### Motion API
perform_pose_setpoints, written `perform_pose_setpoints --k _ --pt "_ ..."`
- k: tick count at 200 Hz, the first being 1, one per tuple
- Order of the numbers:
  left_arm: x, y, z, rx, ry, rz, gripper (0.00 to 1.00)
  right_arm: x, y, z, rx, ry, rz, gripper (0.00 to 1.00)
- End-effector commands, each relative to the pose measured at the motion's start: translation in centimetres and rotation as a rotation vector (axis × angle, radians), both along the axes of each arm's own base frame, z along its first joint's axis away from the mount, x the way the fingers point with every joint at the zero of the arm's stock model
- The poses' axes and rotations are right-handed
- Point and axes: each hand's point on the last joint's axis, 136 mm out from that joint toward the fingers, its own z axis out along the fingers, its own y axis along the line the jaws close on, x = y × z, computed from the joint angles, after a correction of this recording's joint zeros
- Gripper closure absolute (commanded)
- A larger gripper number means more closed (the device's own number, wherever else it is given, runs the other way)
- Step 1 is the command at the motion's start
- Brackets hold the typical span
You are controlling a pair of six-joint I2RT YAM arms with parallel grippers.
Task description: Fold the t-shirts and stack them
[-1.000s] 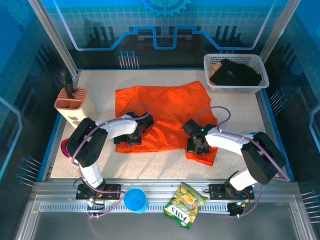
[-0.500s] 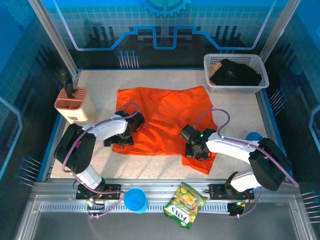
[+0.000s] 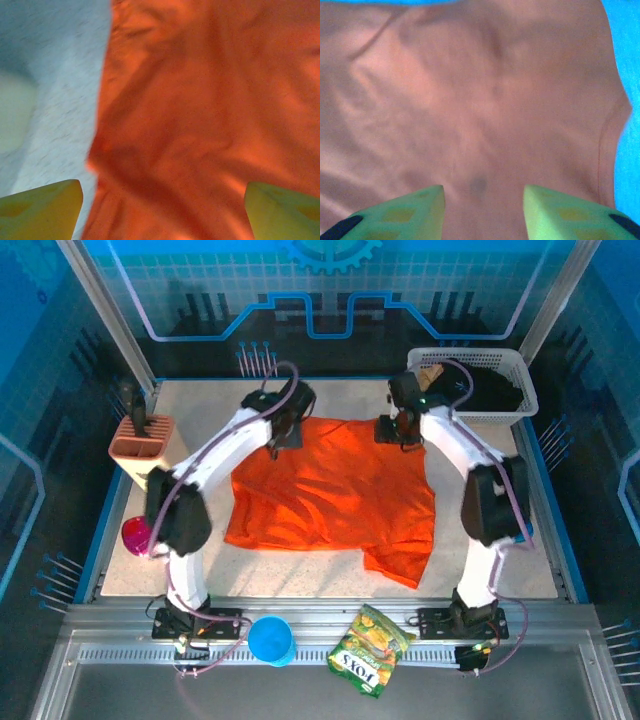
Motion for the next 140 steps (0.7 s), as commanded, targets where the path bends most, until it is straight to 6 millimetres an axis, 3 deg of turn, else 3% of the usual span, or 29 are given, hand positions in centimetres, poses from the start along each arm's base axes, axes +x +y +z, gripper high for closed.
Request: perform_pose_setpoints --k 1,28,49,91,126,140 --pt "5.0 -1.5 -3.1 -0.035 0.024 -0.055 0.15 2.1 0.2 -3.0 -0.045 0.076 0.118 0.47" --pt "9.9 -2.6 -4.9 -0.081 -0.018 -0.055 0.15 5.6 -0.4 -5.4 -0.045 0.095 0.09 0.41" --pt "11.0 -2.8 -7.2 -0.091 0.0 -0.061 0.2 7.6 -0.7 -6.0 -0.008 0.081 0.05 0.34" --pt "7.1 -2.1 -11.9 -0.105 0.096 -0.024 0.34 9.6 -1.1 -7.4 0.009 0.071 -0.021 0.33" --pt "3.6 -2.0 -11.9 -0.091 0.086 -0.038 0.37 10.8 -1.1 -6.8 -0.02 0.021 -0.036 0.33" --pt "2.5 -1.4 -13.0 -0.066 0.127 -0.031 0.36 11.1 -1.3 -6.3 -0.038 -0.001 -0.039 0.33"
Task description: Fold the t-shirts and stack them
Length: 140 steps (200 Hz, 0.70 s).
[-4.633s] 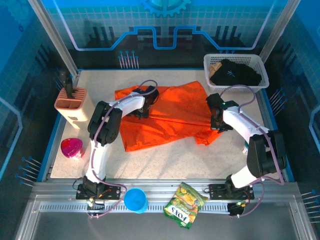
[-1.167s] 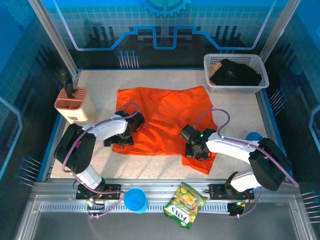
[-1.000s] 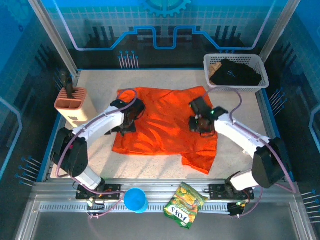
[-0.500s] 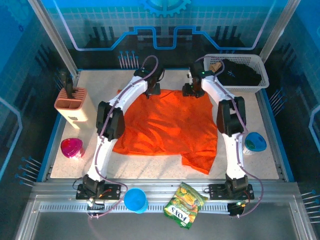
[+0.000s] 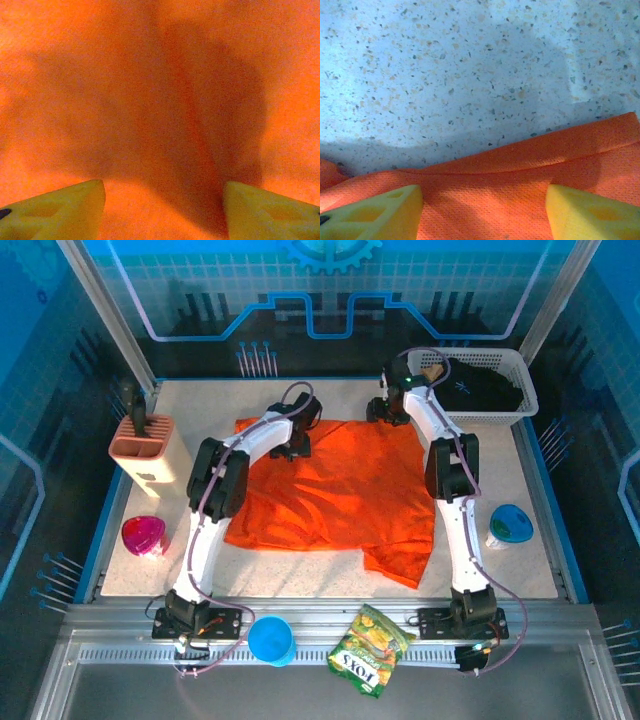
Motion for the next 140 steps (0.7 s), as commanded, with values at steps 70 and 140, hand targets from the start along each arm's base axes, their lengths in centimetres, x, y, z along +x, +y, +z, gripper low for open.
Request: perform_pose_setpoints --k 70,140 --pt "-3.4 5.2 -4.4 0.178 0.158 0.073 0.36 0.9 -2.1 -0.4 -0.116 -0.013 -0.004 0.34" --pt "-3.2 5.9 -4.5 0.154 0.183 0.085 0.36 2.0 -2.5 -0.3 -0.132 -0.04 -0.005 0.37"
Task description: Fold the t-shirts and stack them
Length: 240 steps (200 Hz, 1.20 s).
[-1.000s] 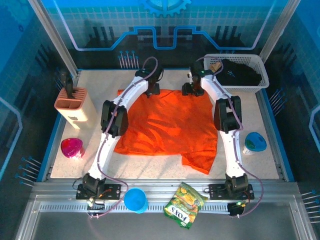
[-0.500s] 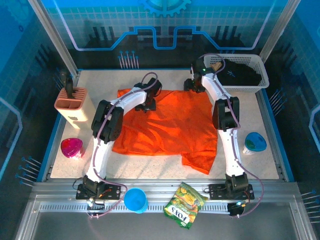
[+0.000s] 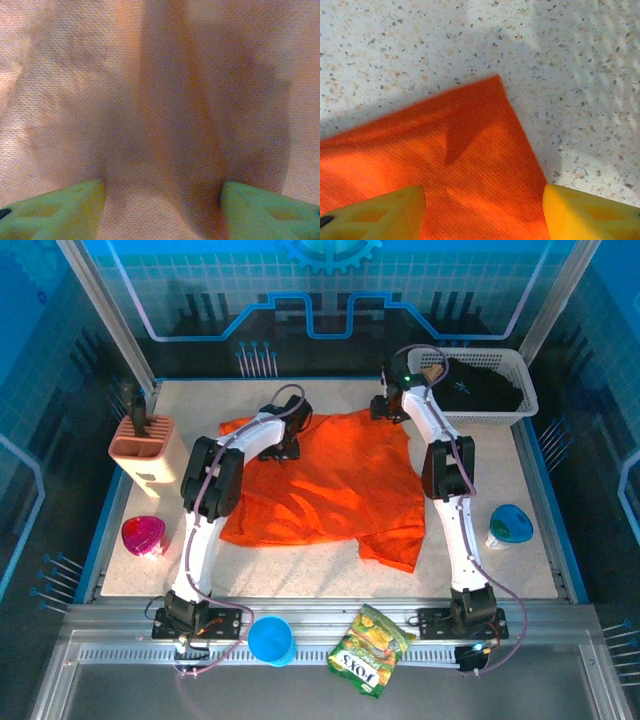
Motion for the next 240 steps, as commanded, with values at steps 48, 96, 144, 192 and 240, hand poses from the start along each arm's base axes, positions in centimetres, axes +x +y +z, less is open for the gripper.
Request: perform_pose_setpoints --k 48,96,144,192,240 --pt "-3.2 1.2 -3.7 0.047 0.156 -0.016 0.36 0.3 1.4 -1.9 0.071 0.035 0.018 0.41" --pt "-3.1 0.3 -3.6 0.03 0.153 -0.047 0.36 -1.4 4.5 -4.5 0.047 0.098 0.082 0.46" --pt "-3.2 -0.2 -3.0 0.024 0.137 -0.06 0.36 -1.8 3.9 -3.6 0.053 0.106 0.053 1.0" --pt "-3.7 -0.1 -2.8 0.019 0.124 -0.056 0.36 -3.1 5.8 6.4 0.067 -0.069 0.137 1.0" --pt "-4.3 -0.2 -3.3 0.004 0.123 -0.056 0.36 -12.2 10.6 4.2 0.049 -0.049 0.212 1.0"
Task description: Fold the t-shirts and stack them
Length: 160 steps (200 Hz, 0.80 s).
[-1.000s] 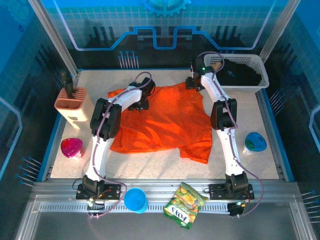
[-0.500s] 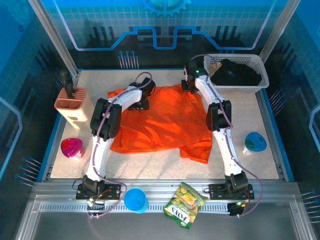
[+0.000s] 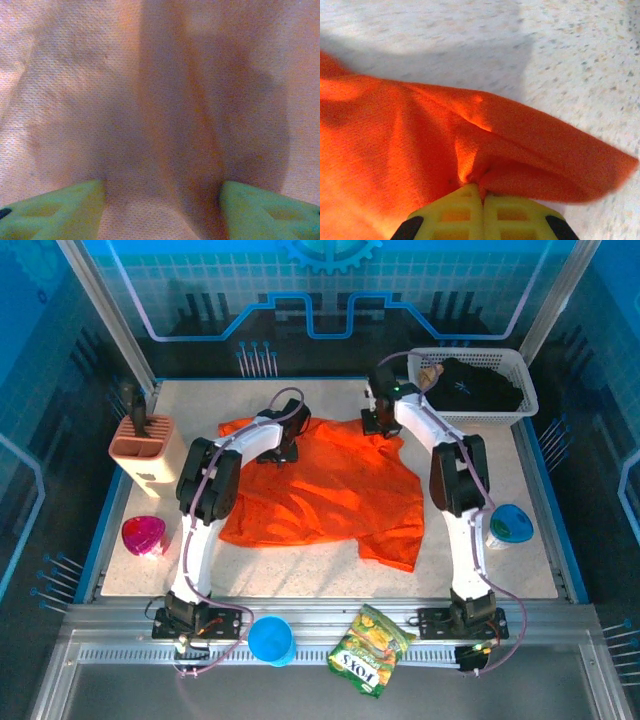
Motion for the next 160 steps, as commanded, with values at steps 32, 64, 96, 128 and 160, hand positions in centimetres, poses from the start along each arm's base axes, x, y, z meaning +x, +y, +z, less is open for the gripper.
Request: perform_pose_setpoints --k 32,64,96,128,160 --pt "-3.7 0.1 -3.4 0.004 0.155 -0.029 0.36 -9.8 8.7 -4.0 0.001 -0.054 0.081 1.0" --pt "-3.9 0.2 -3.6 0.008 0.156 -0.029 0.36 -14.7 11.3 -6.6 -0.036 -0.022 0.069 0.88" --pt "-4.0 0.3 -3.7 0.01 0.156 -0.032 0.36 -14.9 10.2 -4.0 -0.038 -0.061 0.035 0.67" --pt "-4.0 0.3 -3.5 0.005 0.149 -0.024 0.36 -13.2 7.8 1.8 0.019 -0.132 -0.015 0.62" --pt "-4.0 0.0 -2.7 -0.012 0.137 -0.022 0.35 -11.9 6.1 4.5 0.152 -0.122 -0.062 0.61"
